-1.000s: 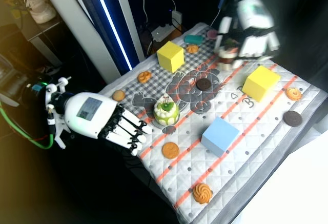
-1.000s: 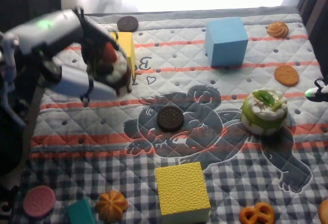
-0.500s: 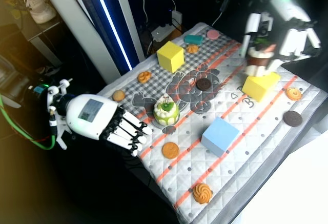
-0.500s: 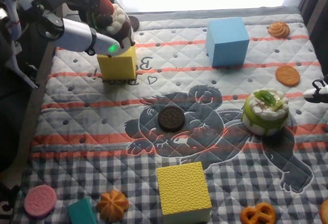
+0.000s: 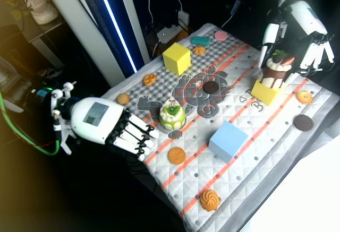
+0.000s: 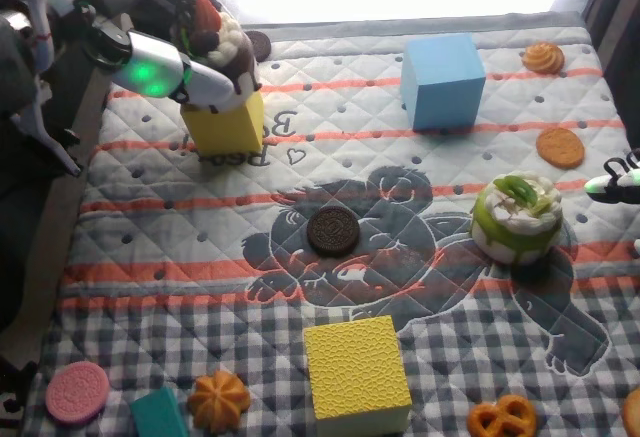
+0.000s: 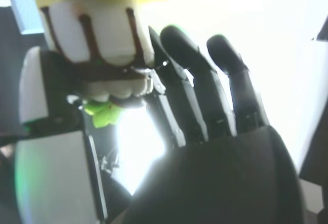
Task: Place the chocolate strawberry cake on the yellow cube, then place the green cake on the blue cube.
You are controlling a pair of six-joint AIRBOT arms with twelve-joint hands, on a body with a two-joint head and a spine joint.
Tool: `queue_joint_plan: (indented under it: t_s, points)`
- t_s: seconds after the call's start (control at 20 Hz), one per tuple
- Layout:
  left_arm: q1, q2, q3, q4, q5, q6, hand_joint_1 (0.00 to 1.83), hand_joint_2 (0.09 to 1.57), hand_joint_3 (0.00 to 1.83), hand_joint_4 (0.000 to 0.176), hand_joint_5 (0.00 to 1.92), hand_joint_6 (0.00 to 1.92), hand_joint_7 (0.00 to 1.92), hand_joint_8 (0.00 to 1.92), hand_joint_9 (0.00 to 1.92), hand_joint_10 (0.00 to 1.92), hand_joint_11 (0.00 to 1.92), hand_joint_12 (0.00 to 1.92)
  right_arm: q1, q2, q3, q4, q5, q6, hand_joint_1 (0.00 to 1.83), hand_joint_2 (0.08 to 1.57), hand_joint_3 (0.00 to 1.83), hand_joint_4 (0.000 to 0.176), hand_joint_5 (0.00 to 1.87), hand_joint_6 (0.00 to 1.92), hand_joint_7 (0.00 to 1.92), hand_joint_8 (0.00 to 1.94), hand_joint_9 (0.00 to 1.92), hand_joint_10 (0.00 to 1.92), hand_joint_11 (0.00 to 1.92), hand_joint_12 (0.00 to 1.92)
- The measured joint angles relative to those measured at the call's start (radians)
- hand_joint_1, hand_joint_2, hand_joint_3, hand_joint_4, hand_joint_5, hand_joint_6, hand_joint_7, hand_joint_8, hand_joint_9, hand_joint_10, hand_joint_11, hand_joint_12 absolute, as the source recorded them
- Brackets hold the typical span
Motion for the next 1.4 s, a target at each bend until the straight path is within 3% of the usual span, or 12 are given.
queue_joint_plan:
  t_s: [0.15, 0.3, 0.35, 0.4, 0.5, 0.55, 0.8, 0.85, 1.05, 1.15, 1.3, 1.4]
  points:
    - [0.0, -0.002, 0.006, -0.002, 0.003, -0.001, 1.05, 1.04, 0.0, 0.176, 1.12, 0.73, 1.09, 0.62, 0.71, 1.31, 0.17, 1.81, 0.0, -0.003, 0.01, -0.006, 0.0, 0.022, 0.47, 1.48, 0.0, 0.0, 0.63, 0.0, 0.78, 0.0, 0.76, 0.0, 0.34, 0.88]
    - [0.0, -0.012, 0.006, -0.002, 0.003, 0.0, 1.06, 1.04, 0.0, 0.176, 1.14, 0.69, 1.08, 0.68, 0.7, 1.44, 0.2, 1.89, 0.0, -0.006, 0.01, -0.008, 0.0, 0.022, 0.47, 1.48, 0.0, 0.0, 0.64, 0.0, 0.78, 0.0, 0.76, 0.0, 0.36, 0.85]
    - [0.0, -0.012, 0.006, -0.002, 0.003, 0.0, 0.91, 0.95, 0.0, 0.051, 1.07, 0.29, 1.05, 0.67, 0.67, 1.36, 0.17, 1.83, 0.0, -0.006, 0.01, -0.008, 0.0, 0.022, 0.49, 1.48, 0.0, 0.0, 0.64, 0.0, 0.78, 0.0, 0.76, 0.0, 0.37, 0.83]
    - [0.0, -0.012, 0.006, -0.003, 0.002, 0.0, 0.87, 0.92, 0.0, 0.033, 1.06, 0.1, 1.02, 0.65, 0.66, 1.31, 0.15, 1.8, 0.0, -0.007, 0.01, -0.006, 0.0, 0.022, 0.47, 1.48, 0.0, 0.0, 0.65, 0.0, 0.79, 0.0, 0.76, 0.0, 0.37, 0.84]
    - [0.006, -0.012, 0.006, -0.005, -0.002, 0.001, 0.85, 0.9, 0.0, 0.012, 1.03, 0.01, 1.02, 0.52, 0.68, 1.19, 0.18, 1.69, 0.0, -0.008, 0.01, -0.006, 0.0, 0.022, 0.47, 1.48, 0.0, 0.0, 0.65, 0.0, 0.79, 0.0, 0.76, 0.0, 0.37, 0.85]
    - [0.014, -0.012, 0.006, -0.005, -0.012, 0.001, 0.79, 0.89, 0.0, 0.046, 0.95, 0.0, 0.95, 0.48, 0.63, 1.17, 0.13, 1.72, 0.0, -0.01, 0.01, -0.006, 0.0, 0.022, 0.47, 1.48, 0.0, 0.0, 0.66, 0.0, 0.79, 0.0, 0.77, 0.0, 0.38, 0.85]
    - [0.024, -0.013, 0.005, -0.006, -0.006, 0.001, 0.76, 0.86, 0.0, 0.06, 0.69, 0.0, 0.88, 0.07, 0.62, 0.71, 0.08, 1.54, -0.011, -0.011, 0.01, -0.006, 0.0, 0.022, 0.46, 1.48, 0.0, 0.0, 0.65, 0.0, 0.78, 0.0, 0.76, 0.0, 0.36, 0.87]
    - [0.026, -0.013, 0.005, -0.005, 0.005, 0.001, 0.76, 0.85, 0.0, 0.069, 0.67, 0.0, 0.87, 0.04, 0.58, 0.83, 0.08, 1.59, -0.011, -0.011, 0.01, -0.005, 0.0, 0.022, 0.46, 1.48, 0.0, 0.0, 0.65, 0.0, 0.78, 0.0, 0.76, 0.0, 0.34, 0.91]
    - [0.026, -0.014, 0.005, -0.005, 0.015, 0.002, 0.73, 0.86, 0.0, 0.07, 0.64, 0.0, 0.86, 0.02, 0.54, 0.92, 0.07, 1.62, -0.011, -0.011, 0.01, -0.005, 0.002, 0.023, 0.43, 1.48, 0.0, 0.0, 0.65, 0.0, 0.78, 0.0, 0.75, 0.0, 0.33, 0.92]
    - [0.029, -0.014, 0.0, -0.007, 0.014, 0.002, 0.71, 0.86, 0.0, 0.096, 0.58, 0.0, 0.78, 0.0, 0.45, 0.96, 0.01, 1.63, -0.011, -0.011, 0.01, -0.001, 0.002, 0.023, 0.47, 1.49, 0.0, 0.0, 0.66, 0.0, 0.79, 0.0, 0.76, 0.0, 0.33, 0.92]
    - [0.037, -0.018, -0.002, -0.004, 0.016, 0.002, 0.69, 0.85, 0.0, 0.141, 0.43, 0.0, 0.61, 0.0, 0.39, 0.63, 0.0, 1.32, -0.012, -0.011, 0.01, 0.002, 0.006, 0.023, 0.45, 1.49, 0.0, 0.0, 0.64, 0.0, 0.78, 0.0, 0.76, 0.0, 0.34, 0.93]
    - [0.038, -0.018, -0.005, -0.005, 0.016, 0.002, 0.62, 0.83, 0.0, 0.173, 0.21, 0.0, 0.41, 0.0, 0.37, 0.25, 0.0, 1.15, -0.015, -0.011, 0.01, 0.006, 0.007, 0.023, 0.43, 1.48, 0.0, 0.0, 0.63, 0.0, 0.77, 0.0, 0.75, 0.0, 0.33, 0.92]
